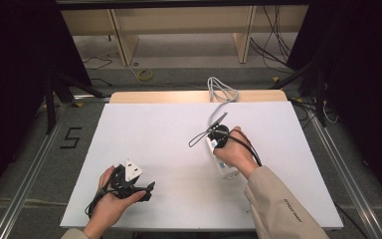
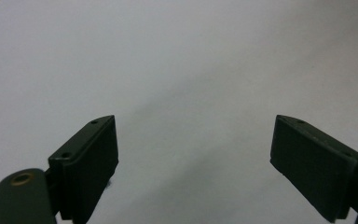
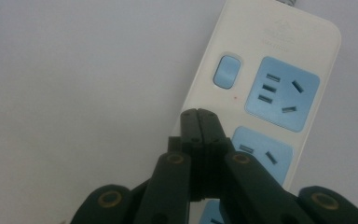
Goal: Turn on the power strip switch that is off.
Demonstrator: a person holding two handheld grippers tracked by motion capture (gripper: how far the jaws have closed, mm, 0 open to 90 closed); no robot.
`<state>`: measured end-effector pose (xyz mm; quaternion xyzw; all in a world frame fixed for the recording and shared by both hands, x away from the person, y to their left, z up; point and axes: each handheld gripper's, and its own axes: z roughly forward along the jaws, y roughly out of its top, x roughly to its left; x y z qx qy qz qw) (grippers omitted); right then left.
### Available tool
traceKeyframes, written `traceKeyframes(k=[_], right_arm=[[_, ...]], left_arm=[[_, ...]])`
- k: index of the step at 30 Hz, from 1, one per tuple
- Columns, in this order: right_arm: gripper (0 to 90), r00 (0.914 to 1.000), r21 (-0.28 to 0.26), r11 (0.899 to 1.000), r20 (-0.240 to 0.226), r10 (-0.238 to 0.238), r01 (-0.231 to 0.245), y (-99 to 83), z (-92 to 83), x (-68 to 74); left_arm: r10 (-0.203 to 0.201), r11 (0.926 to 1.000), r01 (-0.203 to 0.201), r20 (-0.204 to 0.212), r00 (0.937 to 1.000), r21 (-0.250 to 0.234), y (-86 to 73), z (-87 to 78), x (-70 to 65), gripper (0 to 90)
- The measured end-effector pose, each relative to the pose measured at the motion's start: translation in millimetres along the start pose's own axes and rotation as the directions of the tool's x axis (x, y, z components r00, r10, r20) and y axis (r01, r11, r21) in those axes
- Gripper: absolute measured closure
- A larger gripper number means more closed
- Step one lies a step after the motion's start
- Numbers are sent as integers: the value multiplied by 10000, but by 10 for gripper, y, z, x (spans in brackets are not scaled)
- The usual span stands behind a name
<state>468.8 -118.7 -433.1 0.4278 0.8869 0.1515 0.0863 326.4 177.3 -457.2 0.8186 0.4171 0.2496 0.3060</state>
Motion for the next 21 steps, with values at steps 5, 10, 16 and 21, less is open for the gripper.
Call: traceKeyframes(k=[5, 10, 16, 21], right_arm=[[900, 9999, 17, 10000, -85, 92, -92, 2, -2, -11], [900, 9997, 9, 9999, -188, 170, -169, -3, -3, -31], [900, 9997, 16, 9998, -190, 181, -181, -2, -3, -32], [900, 9996, -41, 9999, -238, 142, -143, -5, -3, -41]], left_arm=[[4, 10000, -4, 3, 10000, -5, 2, 1, -1, 146], [-49, 10000, 49, 16, 10000, -17, 1, 6, 2, 146], [-1, 10000, 1, 17, 10000, 5, 4, 9, 1, 146], [-56, 10000, 56, 24, 10000, -11, 3, 11, 1, 146]])
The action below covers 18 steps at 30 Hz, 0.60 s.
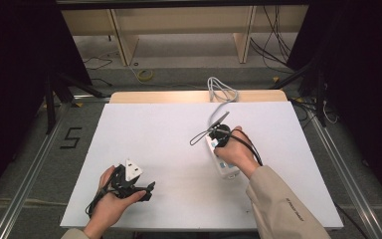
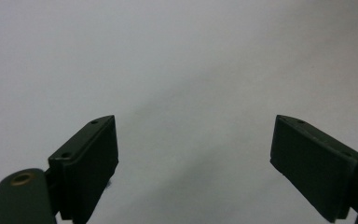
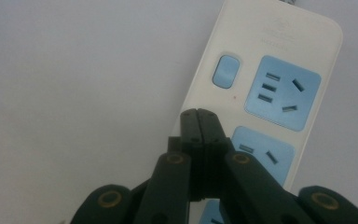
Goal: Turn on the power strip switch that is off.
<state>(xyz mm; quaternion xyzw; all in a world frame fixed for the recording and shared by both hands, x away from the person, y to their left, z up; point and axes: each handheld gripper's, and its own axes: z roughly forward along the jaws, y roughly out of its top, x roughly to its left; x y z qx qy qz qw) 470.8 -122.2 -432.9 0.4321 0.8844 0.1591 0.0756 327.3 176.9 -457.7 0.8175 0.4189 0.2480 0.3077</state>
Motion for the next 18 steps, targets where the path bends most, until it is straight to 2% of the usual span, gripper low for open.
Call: traceKeyframes(k=[18], right_arm=[[900, 10000, -84, 10000, -44, -43, 43, -2, 1, -9]], left_arm=[[9, 10000, -9, 25, 10000, 13, -2, 3, 5, 146]])
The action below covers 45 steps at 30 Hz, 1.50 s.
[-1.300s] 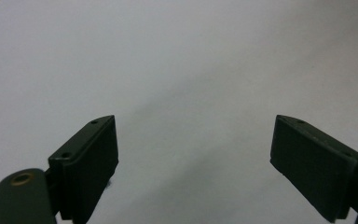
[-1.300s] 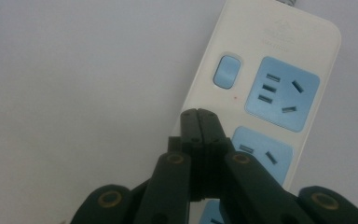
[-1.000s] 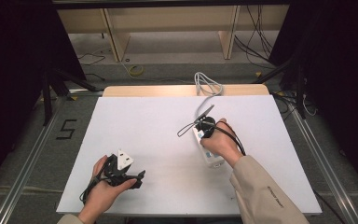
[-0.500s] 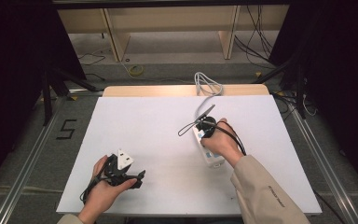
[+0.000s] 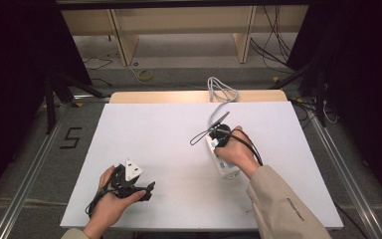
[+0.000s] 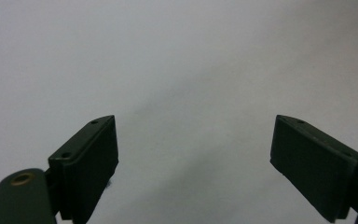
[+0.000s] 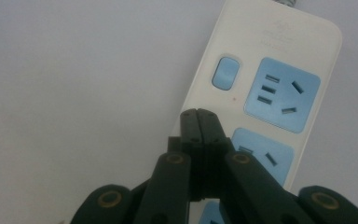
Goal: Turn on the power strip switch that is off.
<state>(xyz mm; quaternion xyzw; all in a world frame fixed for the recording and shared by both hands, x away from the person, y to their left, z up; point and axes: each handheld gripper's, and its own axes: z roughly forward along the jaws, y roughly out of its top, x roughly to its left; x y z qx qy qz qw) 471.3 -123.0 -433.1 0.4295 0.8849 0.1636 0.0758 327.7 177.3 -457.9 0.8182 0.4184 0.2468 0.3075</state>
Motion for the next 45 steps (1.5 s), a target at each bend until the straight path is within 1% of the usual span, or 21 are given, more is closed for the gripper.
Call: traceKeyframes(k=[12, 14, 22, 25, 27, 35, 38, 45], right_arm=[[900, 10000, -117, 9999, 5, -26, 27, -14, -12, -5], [900, 10000, -91, 9999, -54, 65, -66, -16, -17, -10], [900, 10000, -323, 9995, 36, -25, 27, -33, -14, -32], [899, 10000, -452, 9990, -17, -64, 64, -51, -17, -48], [872, 10000, -498, 9988, -47, -30, 28, -59, -28, -59], [827, 9999, -886, 9960, -1, -152, 152, -80, -98, -67], [805, 9999, -1034, 9946, -58, -114, 107, -95, -120, -63], [749, 9996, -1366, 9903, -60, -266, 255, -157, -167, -93]], left_arm=[[28, 10000, -28, 11, 10000, 36, 1, 2, -1, 146], [29, 10000, -29, 10, 10000, 38, 0, 2, -1, 146], [-4, 10000, 4, 7, 10000, 19, -1, 4, -1, 146], [-8, 10000, 8, 5, 10000, 20, -2, 5, -1, 146], [21, 10000, -21, 8, 10000, 42, -1, 4, 1, 146], [-24, 10000, 24, -6, 10000, 22, -2, 7, 1, 146], [-22, 10000, 22, -4, 10000, 21, -3, 6, 1, 146], [-29, 10000, 30, -12, 10000, 25, -4, 7, 1, 147]])
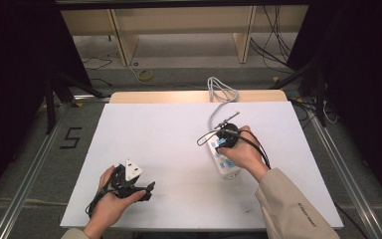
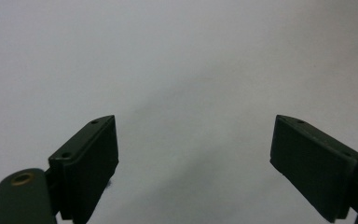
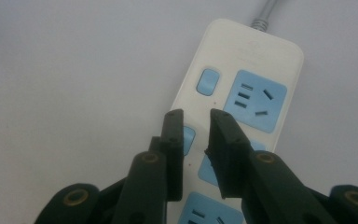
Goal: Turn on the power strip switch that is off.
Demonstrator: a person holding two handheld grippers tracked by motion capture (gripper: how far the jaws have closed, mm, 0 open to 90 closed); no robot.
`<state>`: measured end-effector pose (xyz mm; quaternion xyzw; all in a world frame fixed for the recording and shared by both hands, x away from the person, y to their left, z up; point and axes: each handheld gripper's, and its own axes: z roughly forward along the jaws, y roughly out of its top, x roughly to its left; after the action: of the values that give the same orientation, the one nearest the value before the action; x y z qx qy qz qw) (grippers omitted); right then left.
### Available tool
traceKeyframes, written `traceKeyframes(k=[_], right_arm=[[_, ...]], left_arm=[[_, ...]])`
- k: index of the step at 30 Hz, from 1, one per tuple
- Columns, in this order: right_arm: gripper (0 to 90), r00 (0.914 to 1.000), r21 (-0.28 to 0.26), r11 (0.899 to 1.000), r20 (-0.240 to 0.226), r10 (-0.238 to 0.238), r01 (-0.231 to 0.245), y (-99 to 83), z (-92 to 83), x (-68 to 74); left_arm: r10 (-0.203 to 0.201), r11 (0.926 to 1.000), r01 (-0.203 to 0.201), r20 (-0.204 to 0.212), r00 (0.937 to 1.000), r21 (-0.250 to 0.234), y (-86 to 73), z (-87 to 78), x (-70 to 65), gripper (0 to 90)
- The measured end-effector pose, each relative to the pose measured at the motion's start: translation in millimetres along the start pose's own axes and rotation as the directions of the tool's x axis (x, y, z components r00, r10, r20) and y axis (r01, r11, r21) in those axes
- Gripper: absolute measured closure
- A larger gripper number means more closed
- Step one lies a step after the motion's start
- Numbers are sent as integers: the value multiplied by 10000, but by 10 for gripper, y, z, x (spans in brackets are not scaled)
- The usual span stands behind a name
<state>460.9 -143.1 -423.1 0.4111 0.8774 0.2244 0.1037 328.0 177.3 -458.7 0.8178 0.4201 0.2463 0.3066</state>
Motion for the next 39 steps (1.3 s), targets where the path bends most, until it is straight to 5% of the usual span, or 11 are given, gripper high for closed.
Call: traceKeyframes(k=[39], right_arm=[[538, 9985, -1897, 9803, -176, 517, -541, -526, -359, -263]], left_arm=[[-155, 9999, 155, -82, 9998, 30, -6, -5, 5, 149]])
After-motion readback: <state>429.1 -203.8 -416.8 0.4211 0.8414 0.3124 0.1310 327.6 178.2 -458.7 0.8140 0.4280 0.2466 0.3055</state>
